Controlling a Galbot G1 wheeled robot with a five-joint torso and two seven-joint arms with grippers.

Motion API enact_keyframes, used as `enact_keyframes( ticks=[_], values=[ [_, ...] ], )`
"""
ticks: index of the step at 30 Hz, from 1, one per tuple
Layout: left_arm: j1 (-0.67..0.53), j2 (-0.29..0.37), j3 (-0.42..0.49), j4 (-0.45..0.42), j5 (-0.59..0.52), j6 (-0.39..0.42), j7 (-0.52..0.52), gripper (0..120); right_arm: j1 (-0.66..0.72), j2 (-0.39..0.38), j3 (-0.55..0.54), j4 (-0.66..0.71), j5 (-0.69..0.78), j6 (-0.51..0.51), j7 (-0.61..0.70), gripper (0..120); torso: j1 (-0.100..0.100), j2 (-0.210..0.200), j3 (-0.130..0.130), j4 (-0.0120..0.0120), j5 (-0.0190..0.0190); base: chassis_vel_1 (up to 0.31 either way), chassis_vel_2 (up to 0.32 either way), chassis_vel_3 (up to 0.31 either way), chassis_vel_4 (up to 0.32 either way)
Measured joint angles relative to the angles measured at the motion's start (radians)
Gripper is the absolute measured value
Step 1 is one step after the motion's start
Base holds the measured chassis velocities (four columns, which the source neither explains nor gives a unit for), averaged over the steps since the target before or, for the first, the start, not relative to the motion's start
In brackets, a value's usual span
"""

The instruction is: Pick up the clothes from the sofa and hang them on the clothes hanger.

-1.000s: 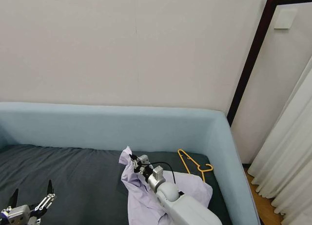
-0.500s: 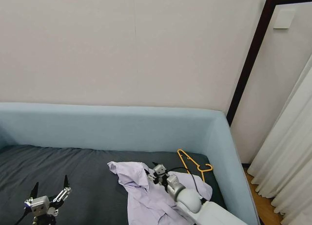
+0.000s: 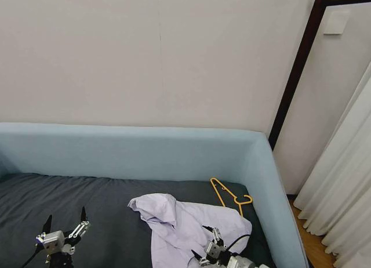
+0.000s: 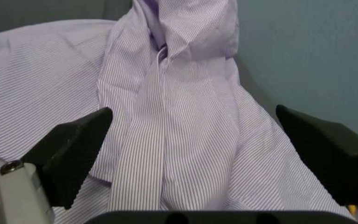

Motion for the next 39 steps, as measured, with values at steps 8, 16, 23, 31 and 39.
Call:
enact_keyframes(
  ticks=[8, 16, 23, 31, 39],
  values=[
    [0.02, 0.006, -0.023, -0.011, -0.01, -0.004, -0.003, 100, 0.002, 0.052, -0.029, -0.048, -0.001, -0.098, 0.063, 100, 0.0, 0.0, 0.0, -0.0004, -0.0003, 0.0, 0.0, 0.0, 0.0],
    [0.015, 0.0, -0.022, -0.007, -0.011, -0.008, -0.004, 100, -0.001, 0.084, -0.044, -0.087, -0.125, -0.187, 0.162, 100, 0.0, 0.0, 0.0, -0.0005, -0.0002, 0.0, 0.0, 0.0, 0.0],
    [0.009, -0.001, -0.02, -0.004, -0.011, -0.008, -0.005, 100, -0.01, 0.083, -0.041, -0.089, -0.218, -0.195, 0.252, 100, 0.0, 0.0, 0.0, -0.0006, -0.0002, 0.0, 0.0, 0.0, 0.0],
    [0.008, 0.001, -0.014, -0.004, -0.01, -0.008, -0.005, 100, -0.028, 0.059, -0.025, -0.022, -0.262, -0.197, 0.307, 84, 0.0, 0.0, 0.0, -0.0005, -0.0002, 0.0, 0.0, 0.0, 0.0],
    [0.014, 0.007, -0.014, -0.011, -0.01, -0.008, -0.005, 100, -0.043, 0.061, 0.004, -0.043, -0.273, -0.172, 0.27, 57, 0.0, 0.0, 0.0, -0.0006, 0.0, 0.0, 0.0, 0.0, 0.0]
  ],
)
